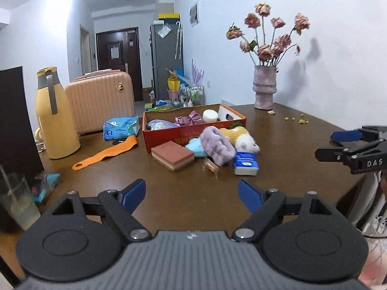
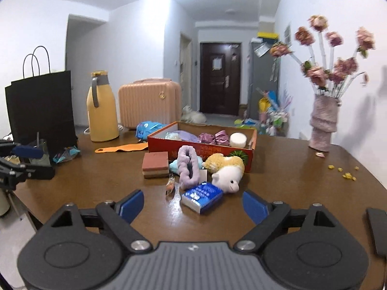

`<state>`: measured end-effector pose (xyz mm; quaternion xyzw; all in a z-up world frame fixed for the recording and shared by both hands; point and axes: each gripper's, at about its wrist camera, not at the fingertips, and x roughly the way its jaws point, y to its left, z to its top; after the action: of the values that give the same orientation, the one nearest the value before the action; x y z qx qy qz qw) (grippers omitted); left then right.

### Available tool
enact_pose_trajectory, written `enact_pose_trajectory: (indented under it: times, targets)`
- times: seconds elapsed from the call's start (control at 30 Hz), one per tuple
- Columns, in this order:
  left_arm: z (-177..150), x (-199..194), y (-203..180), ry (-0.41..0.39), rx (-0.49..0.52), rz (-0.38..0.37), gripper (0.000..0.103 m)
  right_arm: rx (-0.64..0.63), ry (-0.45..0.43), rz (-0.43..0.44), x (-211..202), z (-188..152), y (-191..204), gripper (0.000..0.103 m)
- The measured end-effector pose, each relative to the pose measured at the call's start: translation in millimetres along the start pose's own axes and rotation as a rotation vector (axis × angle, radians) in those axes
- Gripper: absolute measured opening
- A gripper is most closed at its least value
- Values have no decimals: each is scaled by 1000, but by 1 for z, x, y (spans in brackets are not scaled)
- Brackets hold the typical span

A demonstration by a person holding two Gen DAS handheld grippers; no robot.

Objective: Organize soft objects
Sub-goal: 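Open both grippers and withdraw them from the box, then grasp the clear orange-filled packet with the left gripper while the right grasps the white paper cup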

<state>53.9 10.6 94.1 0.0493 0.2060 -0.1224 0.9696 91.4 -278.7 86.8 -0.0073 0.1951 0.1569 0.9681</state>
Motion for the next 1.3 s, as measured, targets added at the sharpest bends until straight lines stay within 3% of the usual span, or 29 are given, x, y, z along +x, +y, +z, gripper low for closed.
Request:
enact_pose_trajectory:
  times: [0.13,0.37,0.63,0.7,0.83,1.1,1.2,1.27,1.3]
  targets:
    - [-14,-8,-8,-1,-10,-4,88,52,-29,16,-23,-21,9,95]
    - [-13,9,-5,3,-10,-2,88,59,-56,-18,-18,-17,7,96]
    - [-13,85,-4,102,-58,-52,88,56,36,-25,39,-24,5,90]
    - [-11,108,-7,134,-69,-80,86,62,57,-21,55,-25,3,84]
    - [0,158,-10,168,-68,-107,71,99,99,-12,89,-22,-7,73]
    - [27,264,-7,243,-131,-116,57,143,100,-26,163,14,-42,59]
    - [26,292,-6,285,-134,-139,46,119,95,-18,200,28,-48,51]
    - [24,302,-4,306,-143,-168,21,111,110,-24,229,34,-50,46]
    - [23,304,-3,301,-139,-172,19,107,116,-19,239,35,-51,44]
